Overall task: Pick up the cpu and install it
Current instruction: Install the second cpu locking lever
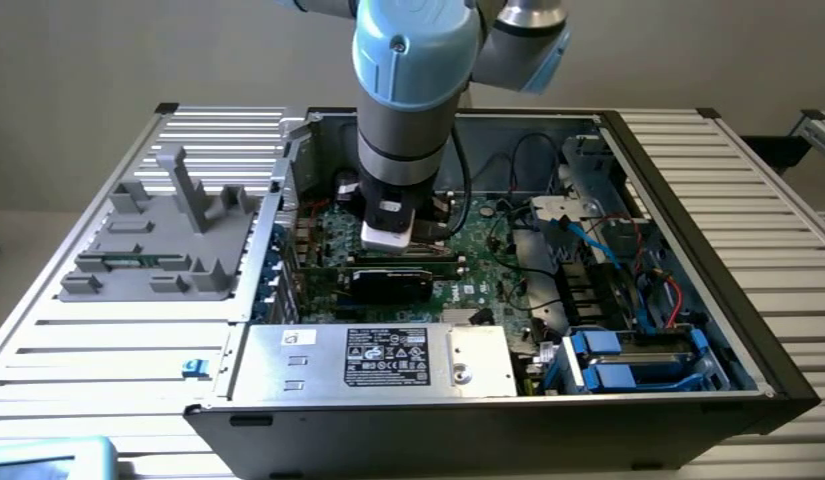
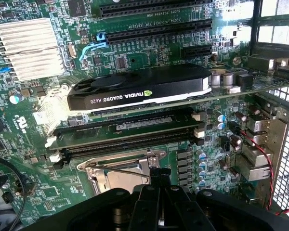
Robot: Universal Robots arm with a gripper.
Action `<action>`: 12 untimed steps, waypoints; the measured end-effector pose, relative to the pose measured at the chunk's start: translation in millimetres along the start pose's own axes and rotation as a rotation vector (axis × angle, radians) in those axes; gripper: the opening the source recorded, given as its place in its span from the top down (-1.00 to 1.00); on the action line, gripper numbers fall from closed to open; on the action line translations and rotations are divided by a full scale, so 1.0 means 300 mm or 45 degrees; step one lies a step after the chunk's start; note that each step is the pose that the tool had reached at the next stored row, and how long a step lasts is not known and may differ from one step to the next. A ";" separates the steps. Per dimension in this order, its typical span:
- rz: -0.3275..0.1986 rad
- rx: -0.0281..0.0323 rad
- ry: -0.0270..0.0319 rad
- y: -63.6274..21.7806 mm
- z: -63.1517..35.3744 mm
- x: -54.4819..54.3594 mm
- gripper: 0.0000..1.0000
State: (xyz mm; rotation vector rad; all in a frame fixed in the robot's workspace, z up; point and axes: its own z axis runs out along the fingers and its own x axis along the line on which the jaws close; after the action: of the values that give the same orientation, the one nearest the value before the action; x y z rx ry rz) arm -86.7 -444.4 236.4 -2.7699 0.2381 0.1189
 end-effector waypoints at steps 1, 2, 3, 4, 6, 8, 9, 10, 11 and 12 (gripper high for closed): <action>0.000 0.0002 0.0001 0.001 0.003 0.000 0.79; 0.000 0.0003 0.0001 0.002 0.005 -0.001 0.79; 0.000 0.0004 0.0001 0.003 0.007 -0.002 0.79; 0.000 0.0005 0.0000 0.004 0.009 -0.004 0.79; 0.000 0.0011 -0.0001 0.006 0.012 -0.007 0.79; 0.000 0.0015 -0.0002 0.008 0.015 -0.010 0.79; 0.000 0.0015 -0.0003 0.009 0.017 -0.012 0.79; 0.000 0.0015 -0.0002 0.009 0.018 -0.014 0.79; 0.000 0.0016 -0.0003 0.010 0.020 -0.015 0.79; 0.000 0.0017 -0.0003 0.011 0.021 -0.017 0.79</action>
State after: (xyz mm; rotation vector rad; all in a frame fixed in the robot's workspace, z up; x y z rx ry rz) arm -92.6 -444.3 230.0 -2.7686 0.2381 0.1190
